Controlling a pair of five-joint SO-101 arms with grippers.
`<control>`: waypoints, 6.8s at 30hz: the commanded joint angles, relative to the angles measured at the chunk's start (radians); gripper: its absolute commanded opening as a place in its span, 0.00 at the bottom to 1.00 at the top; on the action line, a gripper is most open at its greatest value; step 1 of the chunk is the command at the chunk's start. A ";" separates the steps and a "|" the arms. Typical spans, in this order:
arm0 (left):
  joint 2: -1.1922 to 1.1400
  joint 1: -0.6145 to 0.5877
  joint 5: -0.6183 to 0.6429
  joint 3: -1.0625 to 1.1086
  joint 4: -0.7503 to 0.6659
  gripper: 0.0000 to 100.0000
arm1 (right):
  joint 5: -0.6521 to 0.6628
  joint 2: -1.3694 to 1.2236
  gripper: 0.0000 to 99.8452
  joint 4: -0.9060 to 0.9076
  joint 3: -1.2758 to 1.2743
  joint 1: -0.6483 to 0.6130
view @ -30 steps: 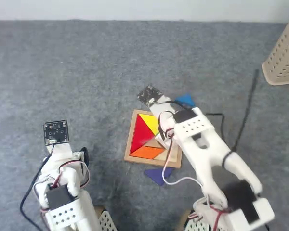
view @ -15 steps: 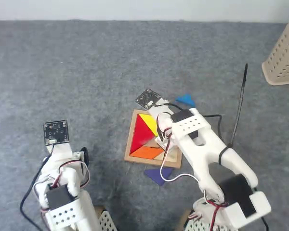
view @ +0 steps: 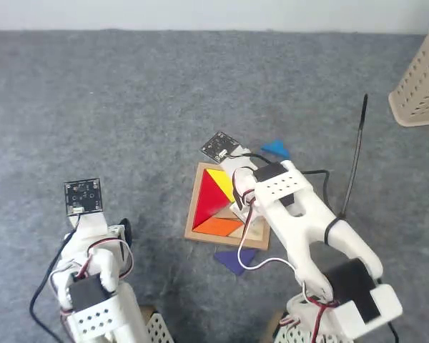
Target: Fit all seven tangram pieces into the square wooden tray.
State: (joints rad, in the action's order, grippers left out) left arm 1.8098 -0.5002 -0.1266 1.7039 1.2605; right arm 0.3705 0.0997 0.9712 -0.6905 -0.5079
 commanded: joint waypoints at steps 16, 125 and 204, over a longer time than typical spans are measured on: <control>0.012 0.000 0.009 -0.019 0.003 0.23 | 0.003 0.008 0.04 -0.041 0.008 -0.024; 0.012 0.000 0.009 -0.019 0.003 0.23 | -1.234 -0.697 0.15 0.320 1.030 0.328; 0.012 0.000 0.009 -0.019 0.003 0.23 | 0.221 -0.377 0.15 0.498 0.807 0.417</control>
State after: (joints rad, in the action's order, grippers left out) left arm 1.8098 -0.5002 -0.1266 1.7039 1.2605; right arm 0.5255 -0.4173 1.5405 0.1811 -0.1304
